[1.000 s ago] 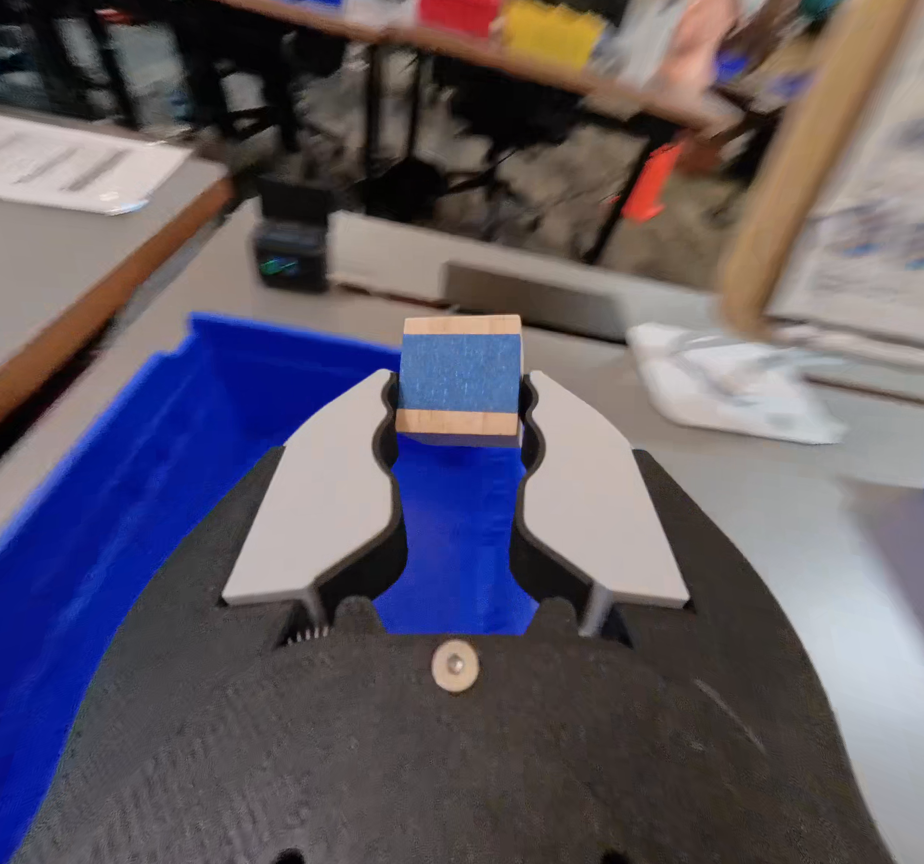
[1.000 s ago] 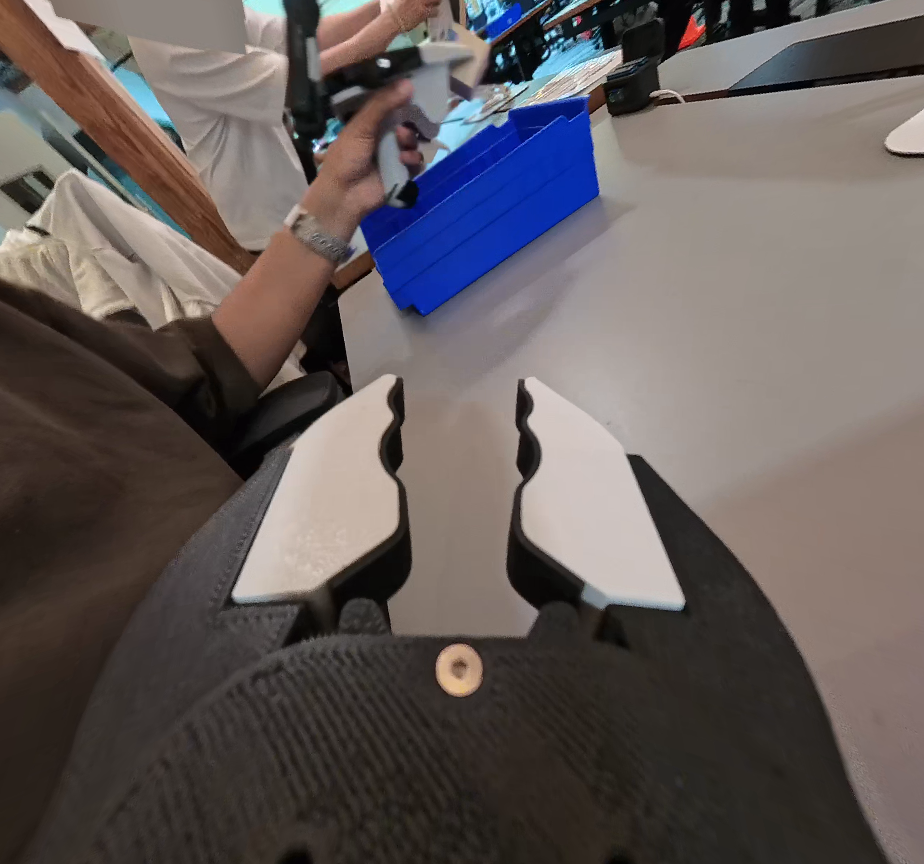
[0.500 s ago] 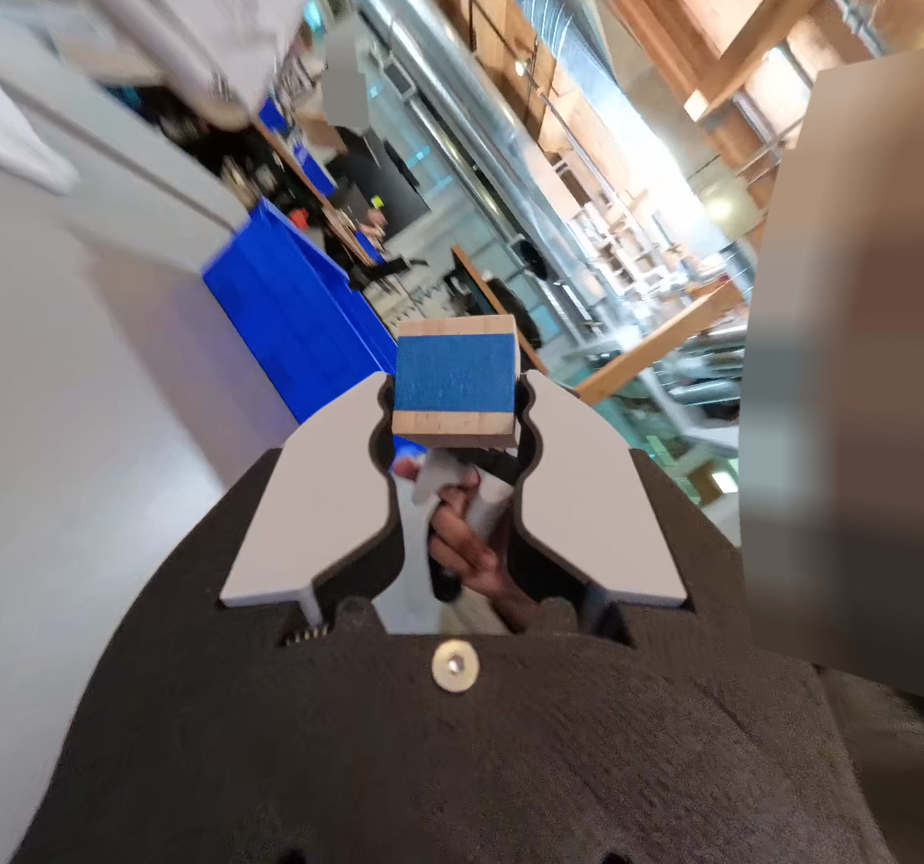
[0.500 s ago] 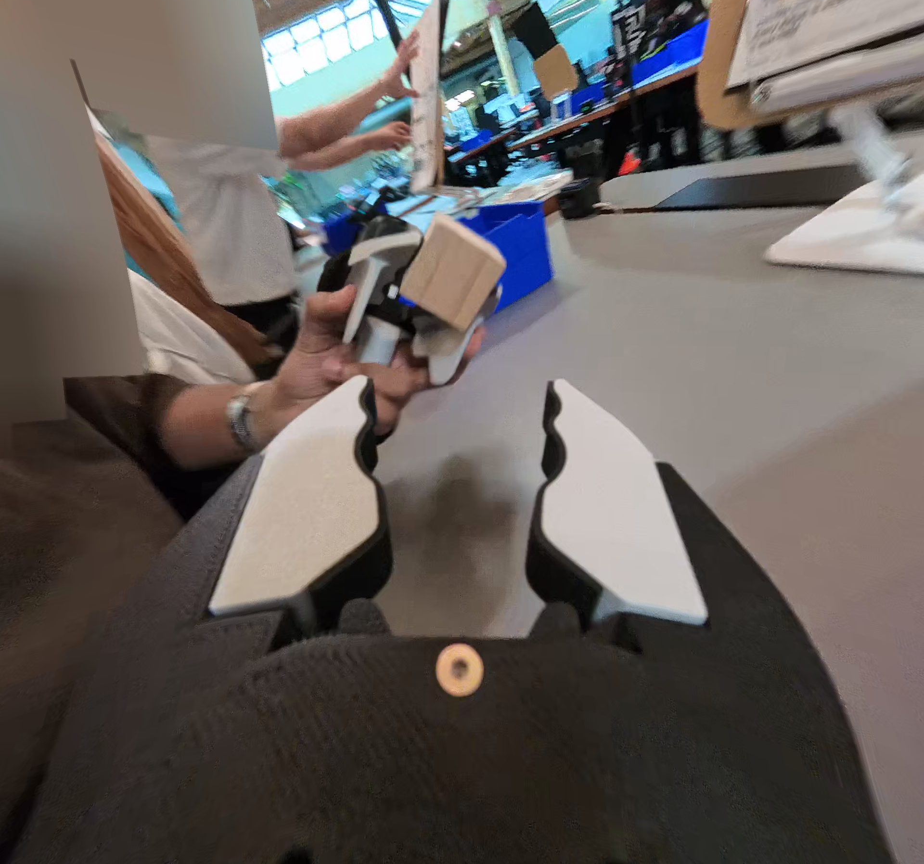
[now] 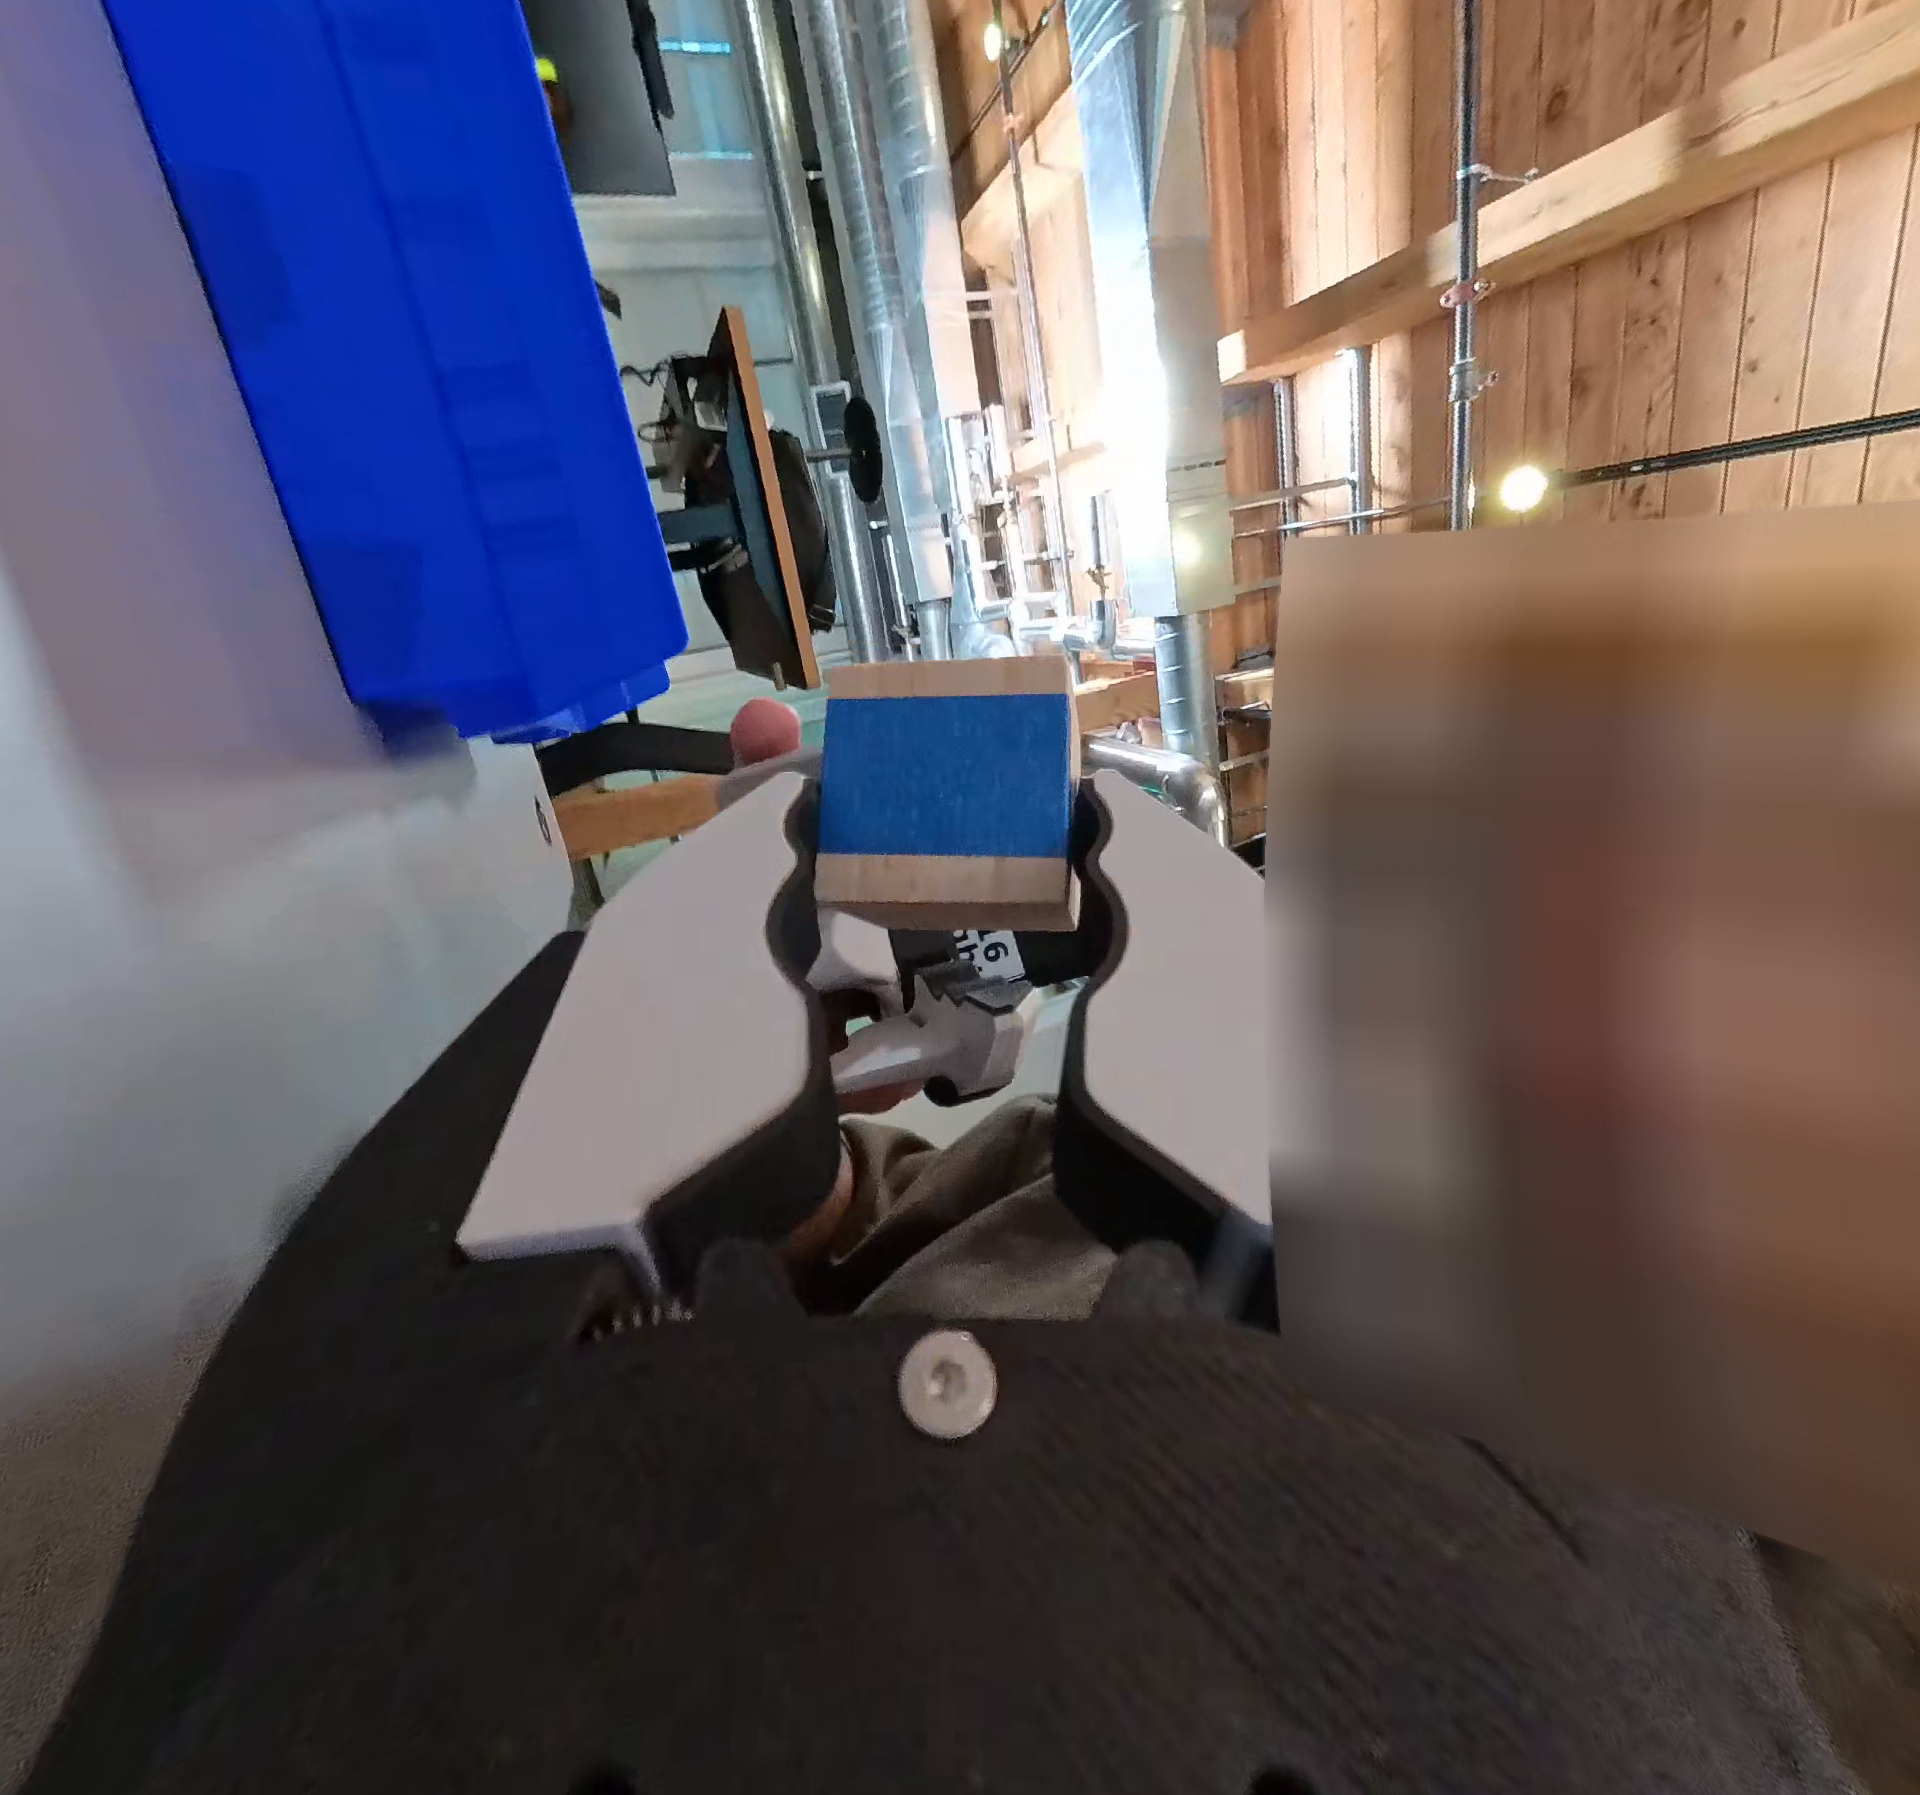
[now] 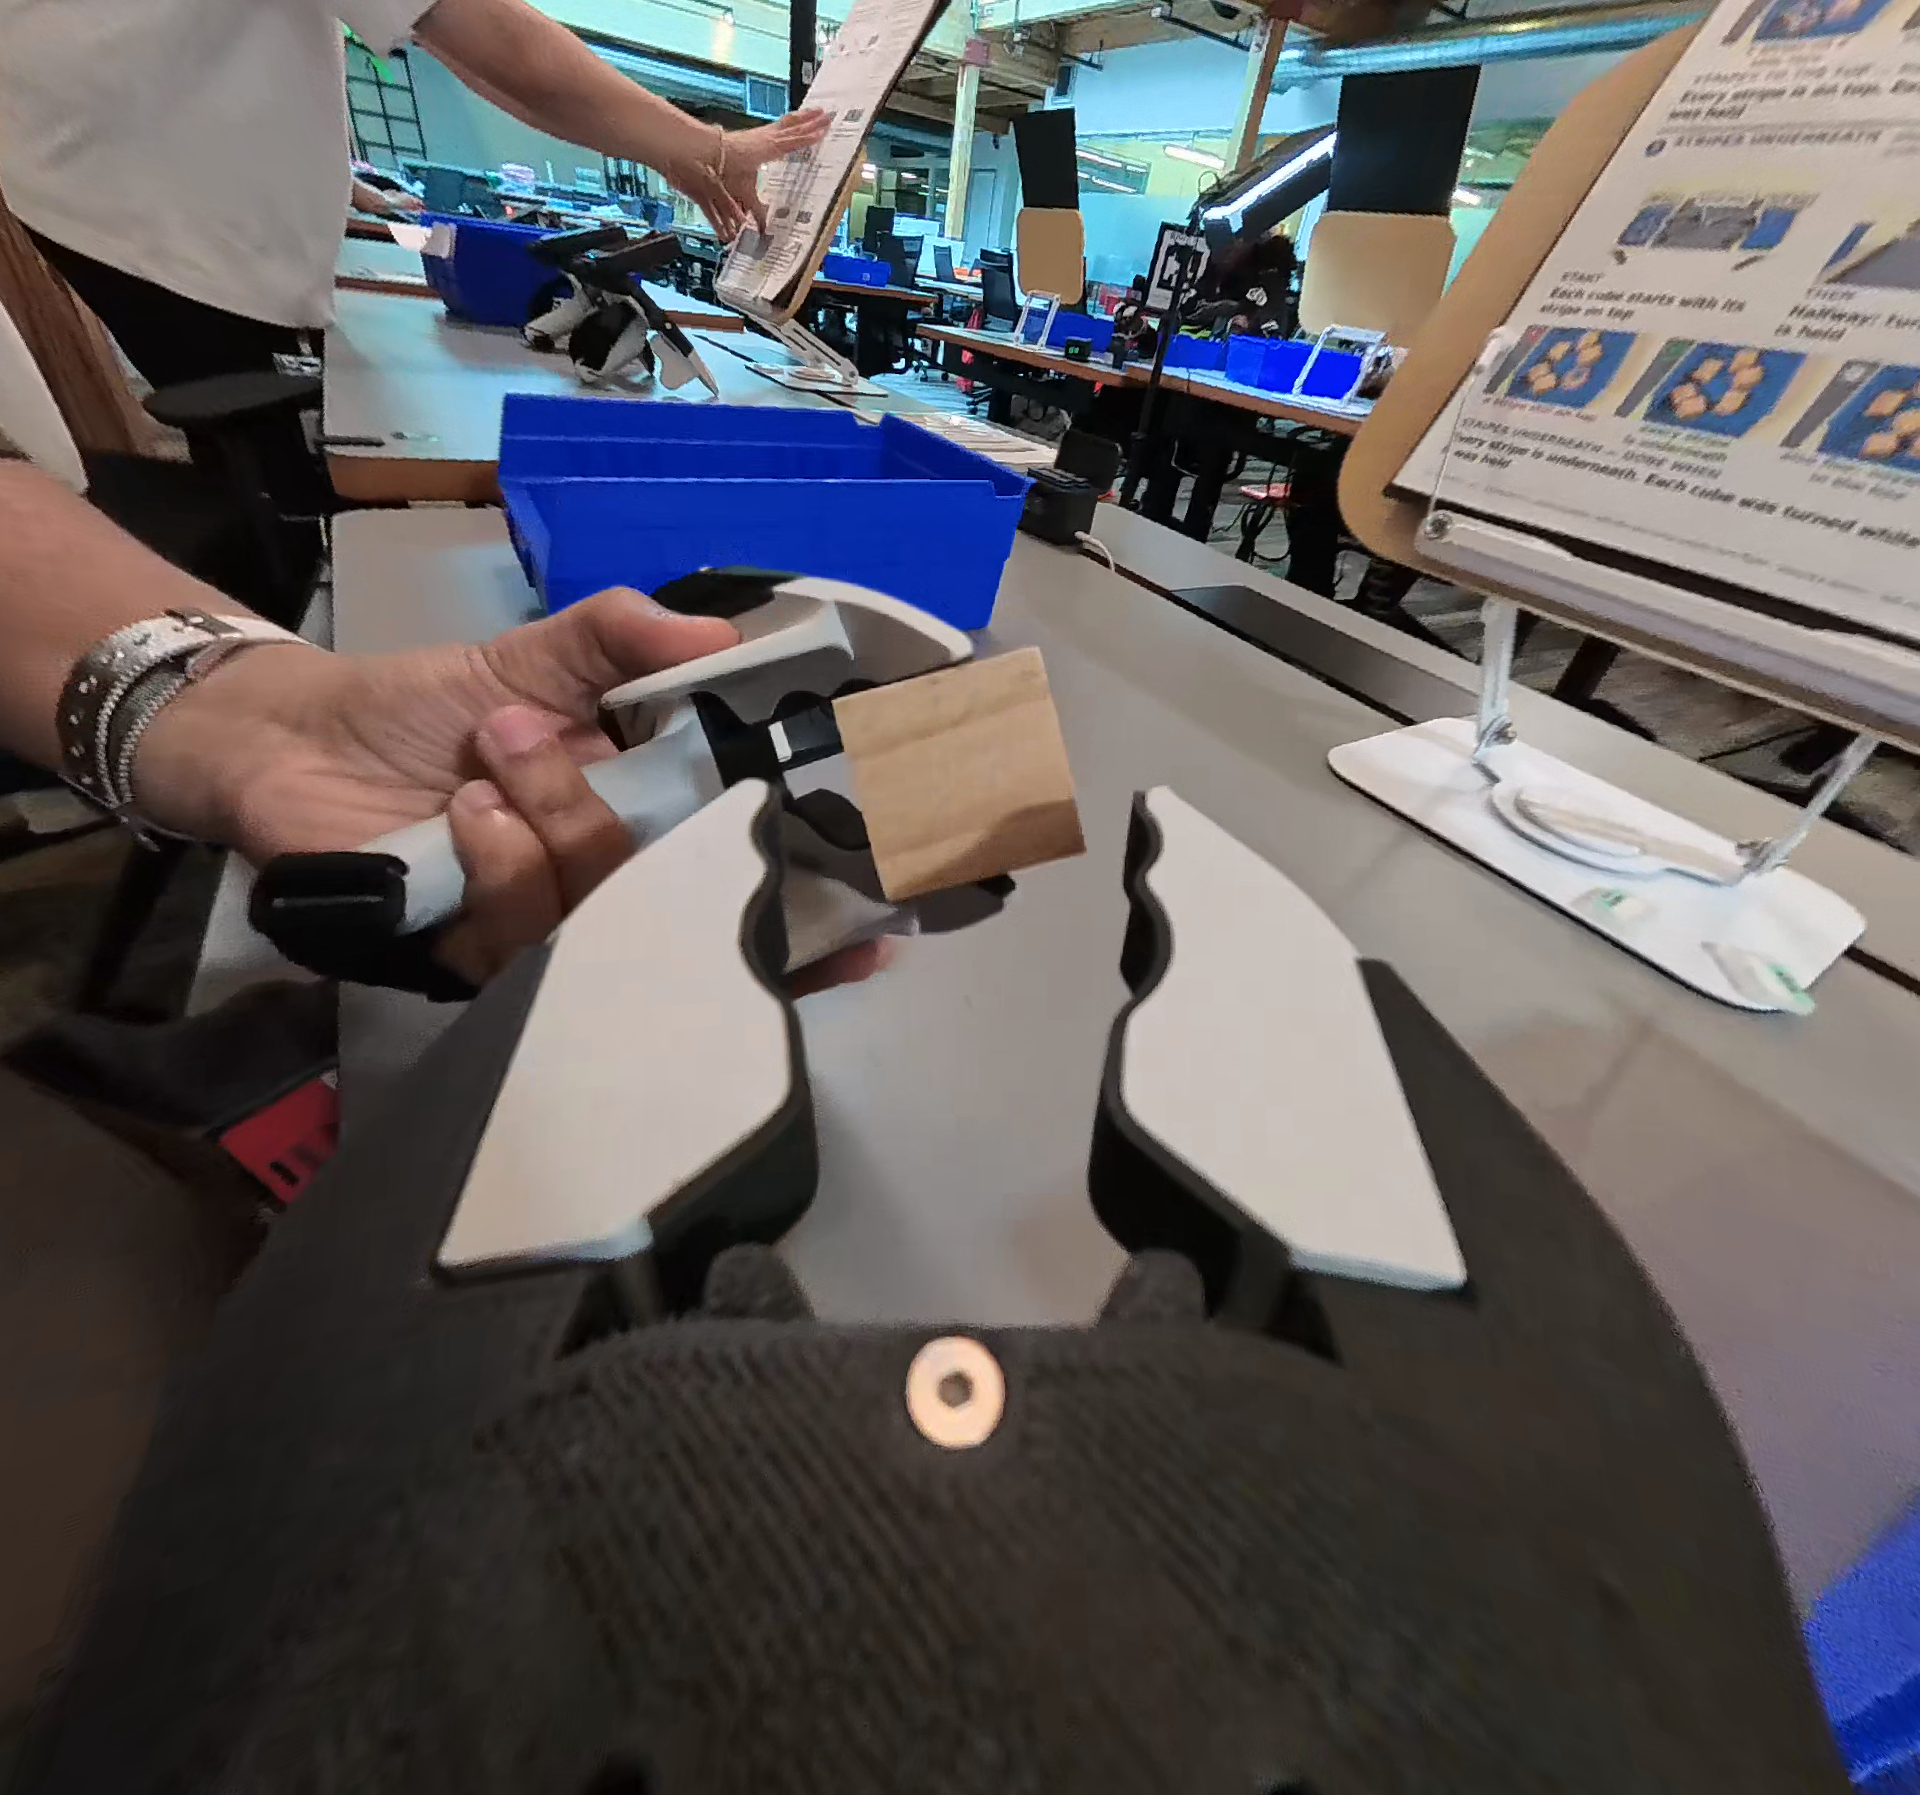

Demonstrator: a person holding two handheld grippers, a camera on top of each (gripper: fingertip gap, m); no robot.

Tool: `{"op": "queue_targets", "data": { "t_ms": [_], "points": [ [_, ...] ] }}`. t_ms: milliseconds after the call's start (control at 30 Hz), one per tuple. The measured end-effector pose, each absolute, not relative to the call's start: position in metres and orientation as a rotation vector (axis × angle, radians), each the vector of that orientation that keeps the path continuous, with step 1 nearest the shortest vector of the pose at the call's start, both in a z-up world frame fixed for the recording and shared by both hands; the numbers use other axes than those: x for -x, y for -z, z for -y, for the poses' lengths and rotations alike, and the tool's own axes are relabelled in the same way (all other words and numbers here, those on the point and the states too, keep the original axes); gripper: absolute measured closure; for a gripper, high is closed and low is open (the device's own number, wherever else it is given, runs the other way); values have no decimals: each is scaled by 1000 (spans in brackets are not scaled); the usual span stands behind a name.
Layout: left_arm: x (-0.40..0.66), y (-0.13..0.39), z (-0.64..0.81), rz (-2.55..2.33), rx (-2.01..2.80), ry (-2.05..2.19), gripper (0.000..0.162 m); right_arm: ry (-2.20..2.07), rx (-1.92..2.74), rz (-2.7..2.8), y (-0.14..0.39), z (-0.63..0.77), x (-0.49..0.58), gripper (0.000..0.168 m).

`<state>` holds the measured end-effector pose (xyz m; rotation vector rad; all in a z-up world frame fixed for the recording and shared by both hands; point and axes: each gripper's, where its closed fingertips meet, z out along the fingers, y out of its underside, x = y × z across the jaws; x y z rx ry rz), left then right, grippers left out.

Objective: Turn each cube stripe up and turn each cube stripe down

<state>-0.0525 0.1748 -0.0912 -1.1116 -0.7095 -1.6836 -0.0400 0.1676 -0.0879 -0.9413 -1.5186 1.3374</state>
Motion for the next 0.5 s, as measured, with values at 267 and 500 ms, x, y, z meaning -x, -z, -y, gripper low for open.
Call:
{"op": "queue_targets", "data": {
  "t_ms": [267, 500],
  "points": [
    [40, 96, -175, 702, 1103, 1813, 116, -1310, 935, 1578, 93, -170, 38, 126],
    [42, 100, -174, 603, 1212, 1749, 104, -1344, 1021, 1411, 60, -206, 32, 127]
  ]
}}
